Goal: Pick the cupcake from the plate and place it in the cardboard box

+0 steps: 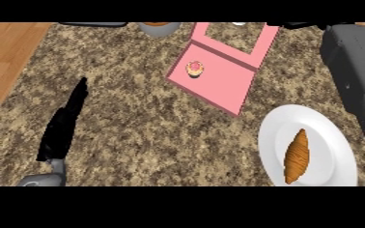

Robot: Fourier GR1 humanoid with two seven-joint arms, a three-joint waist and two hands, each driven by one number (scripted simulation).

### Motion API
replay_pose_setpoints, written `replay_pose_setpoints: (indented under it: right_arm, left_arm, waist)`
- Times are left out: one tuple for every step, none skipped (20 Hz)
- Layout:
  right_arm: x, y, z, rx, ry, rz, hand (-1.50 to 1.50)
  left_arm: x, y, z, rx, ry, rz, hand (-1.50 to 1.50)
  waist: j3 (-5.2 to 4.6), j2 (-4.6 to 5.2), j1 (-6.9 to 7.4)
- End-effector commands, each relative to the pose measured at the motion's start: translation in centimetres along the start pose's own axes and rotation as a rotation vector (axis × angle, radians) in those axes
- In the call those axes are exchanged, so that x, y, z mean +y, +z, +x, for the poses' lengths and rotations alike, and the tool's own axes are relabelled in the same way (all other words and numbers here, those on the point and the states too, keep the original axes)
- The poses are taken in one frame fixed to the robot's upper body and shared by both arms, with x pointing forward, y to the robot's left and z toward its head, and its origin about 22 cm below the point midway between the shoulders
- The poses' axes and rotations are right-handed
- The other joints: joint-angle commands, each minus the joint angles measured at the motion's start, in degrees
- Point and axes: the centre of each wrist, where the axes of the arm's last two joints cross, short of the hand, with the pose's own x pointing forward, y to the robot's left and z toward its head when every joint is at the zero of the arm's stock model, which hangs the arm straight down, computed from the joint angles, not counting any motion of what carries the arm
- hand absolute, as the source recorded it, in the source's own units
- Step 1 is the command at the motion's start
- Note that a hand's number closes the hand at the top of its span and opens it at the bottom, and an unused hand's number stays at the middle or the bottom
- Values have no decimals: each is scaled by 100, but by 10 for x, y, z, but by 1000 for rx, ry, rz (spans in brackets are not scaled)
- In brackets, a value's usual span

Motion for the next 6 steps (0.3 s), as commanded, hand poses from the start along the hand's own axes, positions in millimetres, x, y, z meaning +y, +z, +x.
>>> replay_pose_setpoints:
  right_arm:
    - [-66,25,-4,5,-23,-46,-150]
    - [-69,22,3,-13,-15,-48,-150]
    - [-86,29,5,-11,-11,-29,-150]
    - [-88,30,4,-14,-8,-39,-150]
    - [-99,35,6,-29,-5,-32,-150]
    - [-118,44,10,-15,12,8,-150]
  left_arm:
    - [0,2,-2,-4,10,-2,0]
    - [-2,-4,0,-4,12,-10,0]
    - [0,-2,3,-27,-5,-9,0]
    - [5,-4,4,-28,-11,-29,0]
    - [-3,1,2,-15,10,-18,0]
    - [-3,-2,-1,-15,9,-13,0]
  waist:
    - [9,44,50]
    - [6,39,33]
    - [14,67,88]
    - [14,75,118]
    - [17,65,128]
    - [18,92,82]
